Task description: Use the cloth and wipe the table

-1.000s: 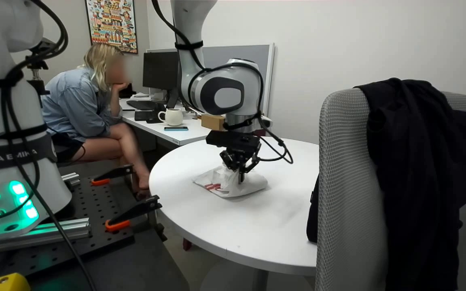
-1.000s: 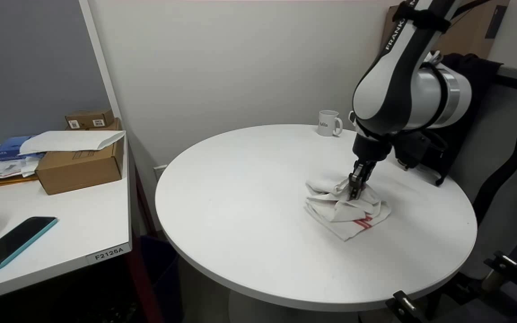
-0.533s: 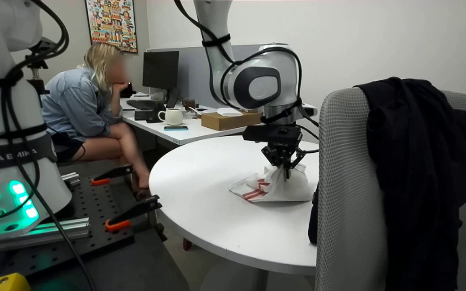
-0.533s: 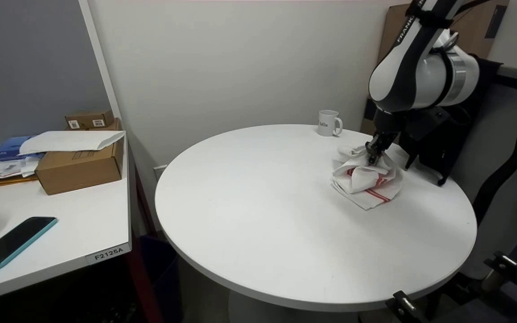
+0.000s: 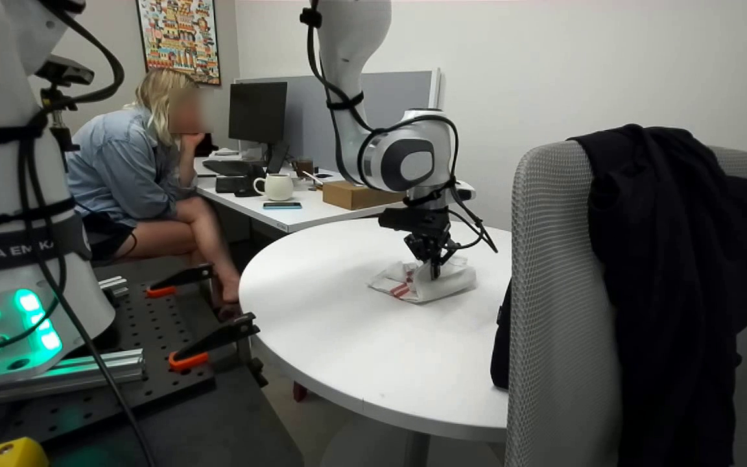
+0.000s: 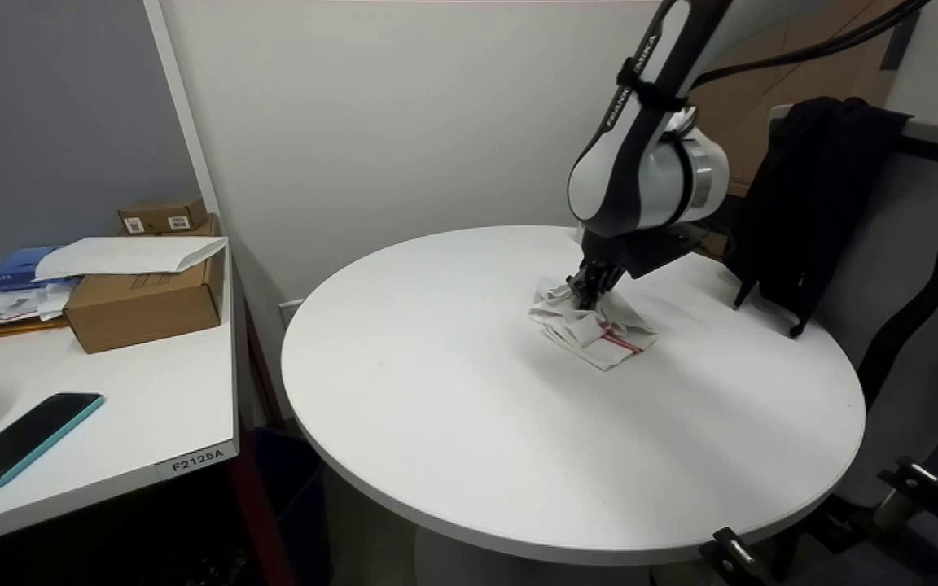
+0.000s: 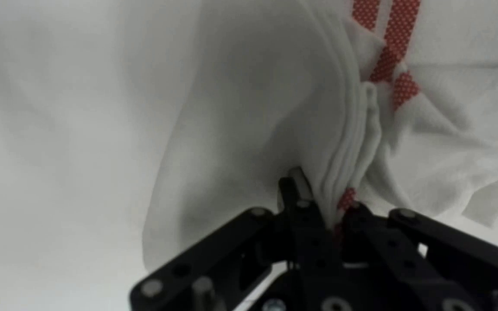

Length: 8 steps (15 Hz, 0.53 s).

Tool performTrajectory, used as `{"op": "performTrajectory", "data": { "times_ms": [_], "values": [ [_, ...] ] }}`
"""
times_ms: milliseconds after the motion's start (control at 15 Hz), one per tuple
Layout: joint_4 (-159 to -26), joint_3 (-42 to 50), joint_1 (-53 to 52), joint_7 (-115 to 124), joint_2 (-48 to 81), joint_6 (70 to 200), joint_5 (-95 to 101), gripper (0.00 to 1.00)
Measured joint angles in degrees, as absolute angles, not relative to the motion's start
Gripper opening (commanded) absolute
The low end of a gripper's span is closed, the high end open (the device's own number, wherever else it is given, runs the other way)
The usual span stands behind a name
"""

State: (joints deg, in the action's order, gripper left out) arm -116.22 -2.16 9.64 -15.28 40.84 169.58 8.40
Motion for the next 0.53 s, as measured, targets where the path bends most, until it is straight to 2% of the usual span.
{"op": "performTrajectory", "data": {
  "times_ms": [533],
  "values": [
    [-111.0,-16.93,10.47,-13.96,41.59,169.14,1.33,0.02]
  ]
}}
